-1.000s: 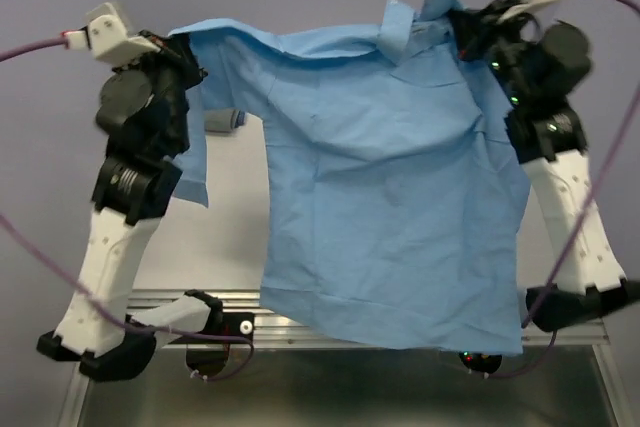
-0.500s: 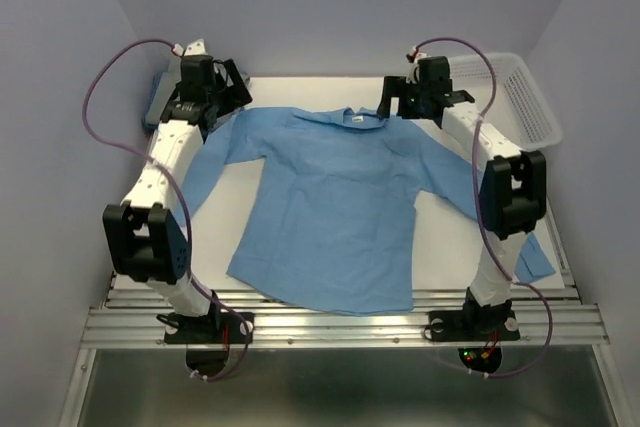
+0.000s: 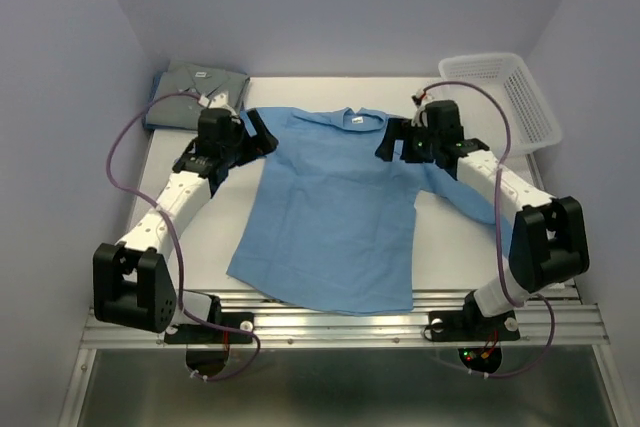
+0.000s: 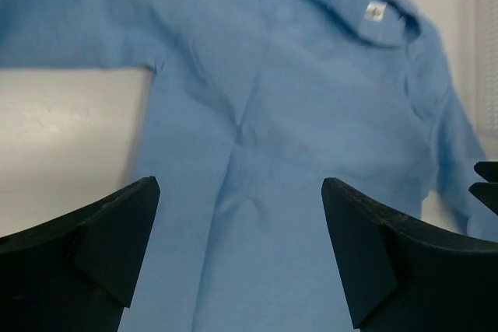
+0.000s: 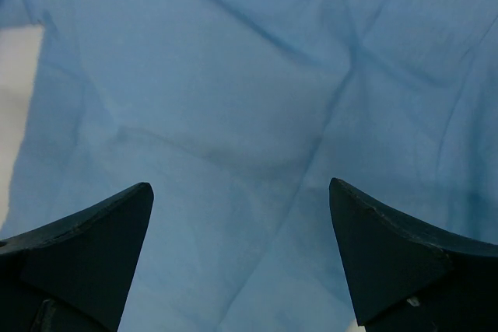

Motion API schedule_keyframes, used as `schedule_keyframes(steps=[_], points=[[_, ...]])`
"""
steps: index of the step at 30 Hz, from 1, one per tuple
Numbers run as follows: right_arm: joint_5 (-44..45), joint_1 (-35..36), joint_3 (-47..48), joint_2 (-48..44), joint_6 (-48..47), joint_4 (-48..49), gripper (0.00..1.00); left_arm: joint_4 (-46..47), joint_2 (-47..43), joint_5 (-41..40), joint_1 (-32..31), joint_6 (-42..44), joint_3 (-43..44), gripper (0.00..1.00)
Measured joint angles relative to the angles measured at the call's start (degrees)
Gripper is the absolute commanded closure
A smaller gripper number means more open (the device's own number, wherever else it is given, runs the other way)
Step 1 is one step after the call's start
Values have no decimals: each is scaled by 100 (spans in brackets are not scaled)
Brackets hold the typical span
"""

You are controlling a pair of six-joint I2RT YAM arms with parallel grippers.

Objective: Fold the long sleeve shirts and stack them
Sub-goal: Fold the shirt

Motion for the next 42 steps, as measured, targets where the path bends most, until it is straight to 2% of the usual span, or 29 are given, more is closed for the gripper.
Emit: schedule_keyframes(steps=[3, 7, 12, 16, 21, 23, 28, 32, 34, 36, 39, 42], points=[[26, 369, -457, 192, 59, -254, 0, -74, 245, 46, -280, -223, -667, 1], [179, 960, -911, 330, 326, -275, 0, -72, 433, 61, -520, -439, -1123, 1], [479, 1027, -964, 955, 675, -286, 0, 48, 813, -2, -793, -695, -1427, 1], [551, 990, -286, 1567, 660, -138, 0, 264, 1150, 92, -1178, -833, -1600, 1], [448, 977, 951, 2498, 409, -166, 0, 957, 1132, 396, -1596, -1145, -1921, 1], [291, 977, 1690, 3027, 295, -267, 0, 1178, 1045, 575, -1779, -1307, -2105, 1], [-348, 1047, 3816, 4430, -46, -514, 0, 1272, 1040, 1432, -2857, -1624, -2214, 1], [-942, 1305, 5855, 5685, -286, -872, 0, 1084, 1624, 2216, -3689, -1567, -1606, 1], [-1340, 1414, 6467, 6096, -400, -940, 0, 1071, 1971, 2522, -3932, -1458, -1237, 1], [-1742, 1521, 6789, 6299, -529, -1062, 0, 1049, 2350, 2868, -4107, -1261, -780, 1], [-1860, 1633, 6771, 6231, -800, -1373, 0, 968, 2704, 3136, -4166, -979, -225, 1], [-1458, 1681, 6089, 5707, -973, -1641, 0, 555, 2741, 3005, -4151, -629, 192, 1]])
